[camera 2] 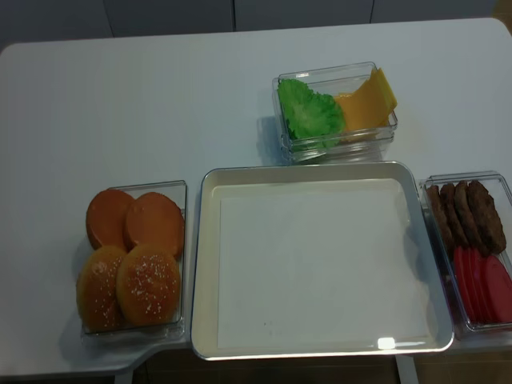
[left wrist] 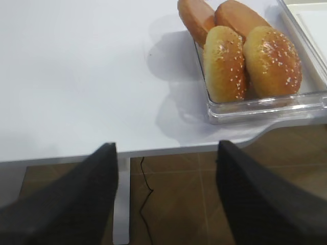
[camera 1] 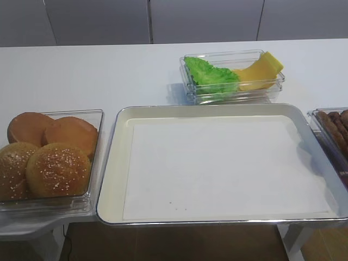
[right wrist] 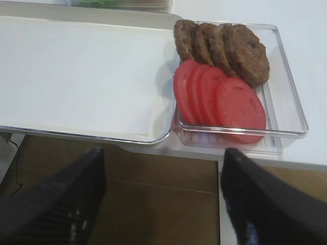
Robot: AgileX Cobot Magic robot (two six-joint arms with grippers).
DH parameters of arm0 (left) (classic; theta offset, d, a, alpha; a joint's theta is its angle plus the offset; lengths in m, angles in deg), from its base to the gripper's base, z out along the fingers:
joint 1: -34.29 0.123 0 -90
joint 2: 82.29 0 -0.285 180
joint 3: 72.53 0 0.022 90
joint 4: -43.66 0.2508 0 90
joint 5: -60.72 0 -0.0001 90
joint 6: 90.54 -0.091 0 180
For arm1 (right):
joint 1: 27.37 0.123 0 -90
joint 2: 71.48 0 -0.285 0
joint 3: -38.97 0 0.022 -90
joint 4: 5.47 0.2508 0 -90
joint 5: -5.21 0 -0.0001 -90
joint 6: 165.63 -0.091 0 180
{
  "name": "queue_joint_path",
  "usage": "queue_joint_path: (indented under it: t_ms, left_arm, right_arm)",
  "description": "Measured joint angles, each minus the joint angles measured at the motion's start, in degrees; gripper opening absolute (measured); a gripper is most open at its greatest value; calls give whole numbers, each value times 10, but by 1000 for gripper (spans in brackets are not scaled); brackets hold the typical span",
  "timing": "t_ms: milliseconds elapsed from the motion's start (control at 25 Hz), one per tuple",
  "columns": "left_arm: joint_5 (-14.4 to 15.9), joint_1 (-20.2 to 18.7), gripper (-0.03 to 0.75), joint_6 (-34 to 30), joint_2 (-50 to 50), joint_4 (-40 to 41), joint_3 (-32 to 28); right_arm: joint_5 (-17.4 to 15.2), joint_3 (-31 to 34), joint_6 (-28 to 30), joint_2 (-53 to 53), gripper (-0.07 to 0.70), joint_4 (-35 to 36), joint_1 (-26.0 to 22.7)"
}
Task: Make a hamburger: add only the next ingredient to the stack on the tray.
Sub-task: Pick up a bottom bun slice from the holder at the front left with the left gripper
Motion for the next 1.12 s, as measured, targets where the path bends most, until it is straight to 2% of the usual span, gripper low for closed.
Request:
queue_joint_path:
  t_ms: [480, 600, 800, 960, 1120]
  left_arm:
    - [-4, 0, 454, 0, 0, -14, 2]
    - [-19, 0, 452, 2, 0, -21, 19]
    - [-24, 0, 450, 4, 46, -27, 66]
    - [-60, 0, 449, 12, 130, -27, 91]
    - [-128, 0, 449, 28, 231, -34, 108]
  right_arm:
    - [0, 0, 0, 0, 531, 0, 0]
    - [0, 0, 0, 0, 531, 0, 0]
    - [0, 0, 0, 0, 531, 0, 0]
    - [0, 0, 0, 0, 531, 0, 0]
    - [0, 0, 0, 0, 531, 0, 0]
